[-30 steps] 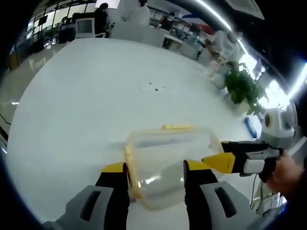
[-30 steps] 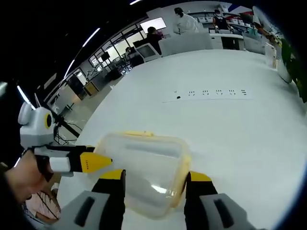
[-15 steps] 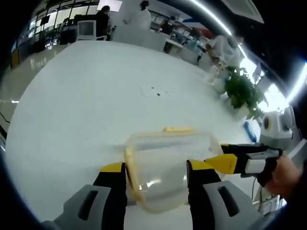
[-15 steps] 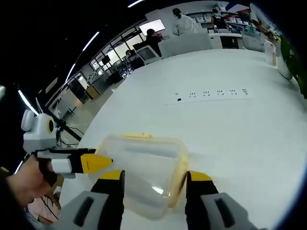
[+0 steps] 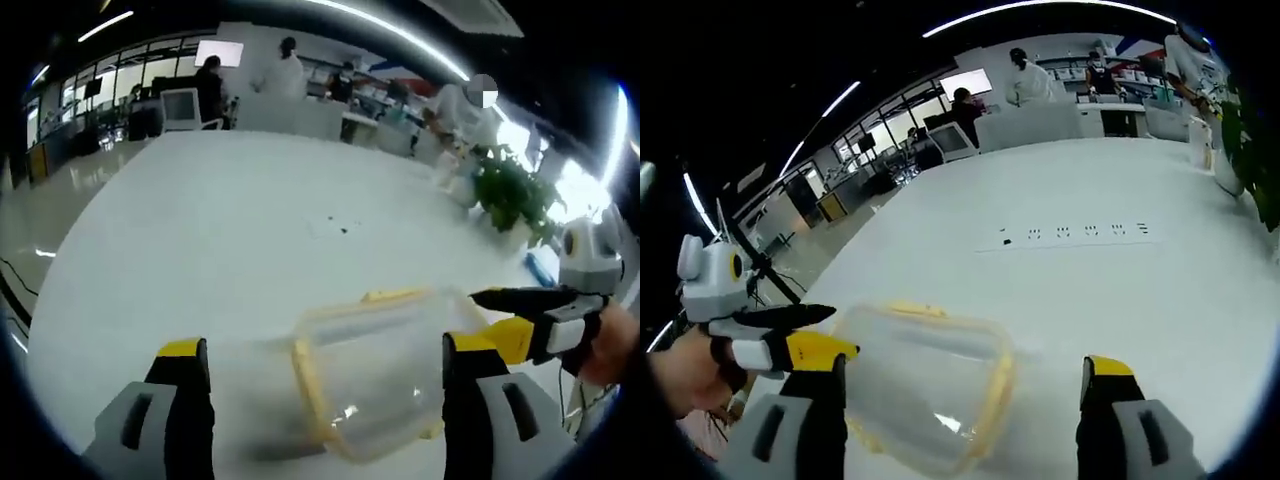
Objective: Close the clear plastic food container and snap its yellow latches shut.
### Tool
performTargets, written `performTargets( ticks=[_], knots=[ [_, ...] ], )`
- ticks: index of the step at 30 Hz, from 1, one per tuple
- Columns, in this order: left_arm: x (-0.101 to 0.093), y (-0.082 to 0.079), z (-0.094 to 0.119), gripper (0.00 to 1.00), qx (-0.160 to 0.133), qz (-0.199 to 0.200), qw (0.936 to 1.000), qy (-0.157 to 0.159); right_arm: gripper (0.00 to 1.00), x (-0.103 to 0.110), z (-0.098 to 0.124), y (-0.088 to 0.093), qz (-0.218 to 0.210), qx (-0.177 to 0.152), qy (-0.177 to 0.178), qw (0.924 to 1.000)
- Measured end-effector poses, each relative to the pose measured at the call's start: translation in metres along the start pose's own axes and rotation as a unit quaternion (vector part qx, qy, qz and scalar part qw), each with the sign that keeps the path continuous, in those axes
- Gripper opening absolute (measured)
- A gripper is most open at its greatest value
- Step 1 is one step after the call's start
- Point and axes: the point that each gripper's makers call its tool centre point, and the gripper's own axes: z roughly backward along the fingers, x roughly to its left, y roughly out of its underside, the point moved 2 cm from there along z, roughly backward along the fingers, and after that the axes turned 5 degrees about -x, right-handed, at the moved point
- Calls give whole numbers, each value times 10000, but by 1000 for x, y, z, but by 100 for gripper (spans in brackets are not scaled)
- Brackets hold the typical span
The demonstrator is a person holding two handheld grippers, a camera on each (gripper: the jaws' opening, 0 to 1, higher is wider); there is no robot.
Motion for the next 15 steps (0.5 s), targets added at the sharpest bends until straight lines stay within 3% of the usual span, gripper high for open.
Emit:
performTargets(
  ticks=[11, 15],
  knots=[
    [2, -4, 23, 99, -21, -207, 9998, -47, 100, 19, 13, -5, 199, -46, -175, 9996],
    [-3, -3, 38, 99, 8, -481, 9988, -42, 100, 26, 26, -7, 239, -67, -187, 9995]
  ],
)
